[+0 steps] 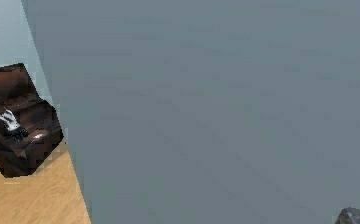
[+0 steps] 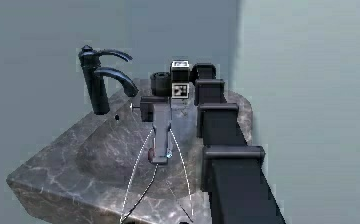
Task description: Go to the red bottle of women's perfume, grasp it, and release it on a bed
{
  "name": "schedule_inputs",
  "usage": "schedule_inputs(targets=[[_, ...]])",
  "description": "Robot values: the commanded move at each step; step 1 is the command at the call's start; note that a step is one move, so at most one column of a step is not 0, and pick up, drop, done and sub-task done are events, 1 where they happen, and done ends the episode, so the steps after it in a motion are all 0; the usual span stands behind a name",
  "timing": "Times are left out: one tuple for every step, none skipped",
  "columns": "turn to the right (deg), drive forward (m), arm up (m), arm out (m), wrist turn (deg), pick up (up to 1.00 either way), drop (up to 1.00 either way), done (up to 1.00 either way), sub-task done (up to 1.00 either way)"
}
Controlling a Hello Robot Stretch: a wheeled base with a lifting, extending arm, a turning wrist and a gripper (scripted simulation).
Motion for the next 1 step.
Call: schedule_inputs(targets=[[0.0, 0.00, 0.00, 0.00, 45.0, 0.00, 0.00, 0.00, 0.00]])
